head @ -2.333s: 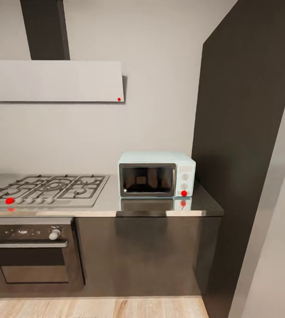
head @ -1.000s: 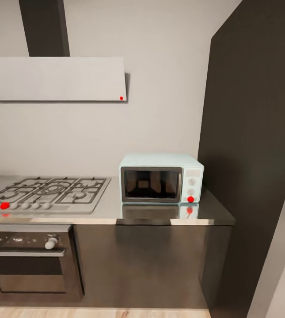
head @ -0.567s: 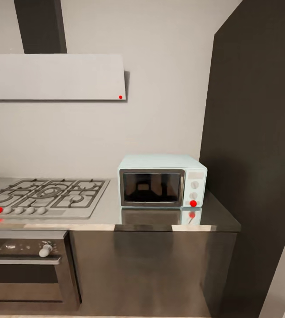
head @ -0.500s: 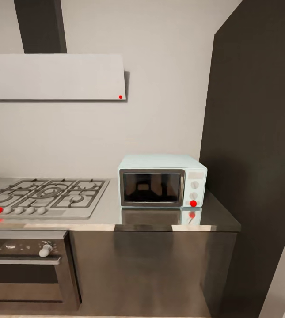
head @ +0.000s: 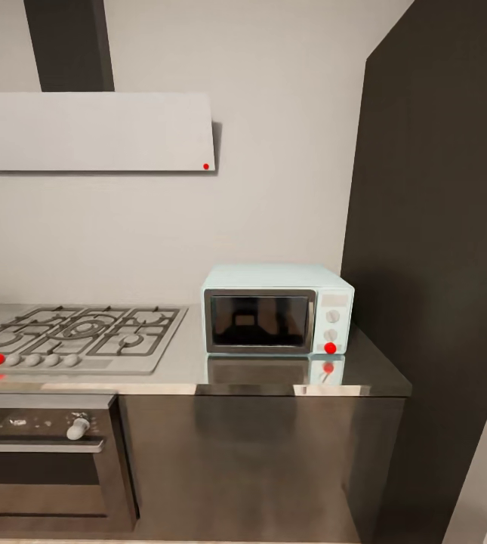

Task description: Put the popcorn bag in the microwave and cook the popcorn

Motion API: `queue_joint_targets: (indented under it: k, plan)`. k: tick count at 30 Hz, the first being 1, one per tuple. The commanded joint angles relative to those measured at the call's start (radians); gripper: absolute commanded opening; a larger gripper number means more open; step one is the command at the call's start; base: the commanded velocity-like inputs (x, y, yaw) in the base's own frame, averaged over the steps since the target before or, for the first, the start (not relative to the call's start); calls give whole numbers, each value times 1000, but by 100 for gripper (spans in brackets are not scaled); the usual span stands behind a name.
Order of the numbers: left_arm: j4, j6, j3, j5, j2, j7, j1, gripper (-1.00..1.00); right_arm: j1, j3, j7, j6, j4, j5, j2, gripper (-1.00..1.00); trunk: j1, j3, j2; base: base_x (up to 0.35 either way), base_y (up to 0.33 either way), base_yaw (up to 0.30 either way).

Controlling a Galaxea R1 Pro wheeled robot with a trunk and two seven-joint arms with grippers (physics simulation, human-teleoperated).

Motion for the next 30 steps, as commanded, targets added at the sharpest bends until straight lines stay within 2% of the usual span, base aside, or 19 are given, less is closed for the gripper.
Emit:
queue_joint_targets:
  k: [1, 3, 4, 10, 11, 13, 17, 21, 25, 28, 30]
  plan:
    - [0, -2, 2, 6, 0, 1, 0, 100, -2, 8, -1, 106, -126, 0, -1, 100, 0, -1, -1, 0, 0, 0]
    - [0, -2, 2, 7, 0, 1, 0, 100, -18, 15, -1, 205, -237, 0, -1, 100, 0, -1, -1, 0, 0, 0]
    - [0, -2, 2, 7, 0, 1, 0, 100, -62, 19, 0, 269, -288, -3, 0, 100, 0, -1, -1, 0, 0, 0]
    - [0, -2, 1, 7, 0, 1, 0, 100, -229, 37, 0, 361, -341, -4, 1, 100, 0, -1, -1, 0, 0, 0]
    - [0, -2, 2, 7, 0, 1, 0, 100, -278, 39, -1, 402, -375, -4, 2, 100, 0, -1, -1, 0, 0, 0]
    - [-1, -2, 2, 8, 0, 1, 0, 100, -323, 39, -2, 453, -422, -4, 3, 100, 0, -1, -1, 0, 0, 0]
    - [0, -2, 2, 8, 0, 1, 0, 100, -450, 39, -6, 600, -578, 0, 3, 100, 0, -1, -1, 0, 0, 0]
    - [0, -2, 2, 8, 1, 1, 0, 100, -598, 38, -19, 716, -630, 0, 3, 100, 0, -1, -1, 0, 0, 0]
    - [0, -2, 2, 8, 1, 1, 0, 100, -710, 38, -49, 765, -636, 0, 4, 100, 0, -1, -1, 0, 0, 0]
    - [0, -2, 2, 8, 1, 1, 0, 100, -815, 38, -67, 767, -637, -2, 5, 100, 0, -1, -1, 0, 0, 0]
    - [0, -2, 1, 8, 1, 1, 0, 100, -841, 36, -78, 742, -639, -3, 36, 100, 0, -1, -1, 0, 0, 0]
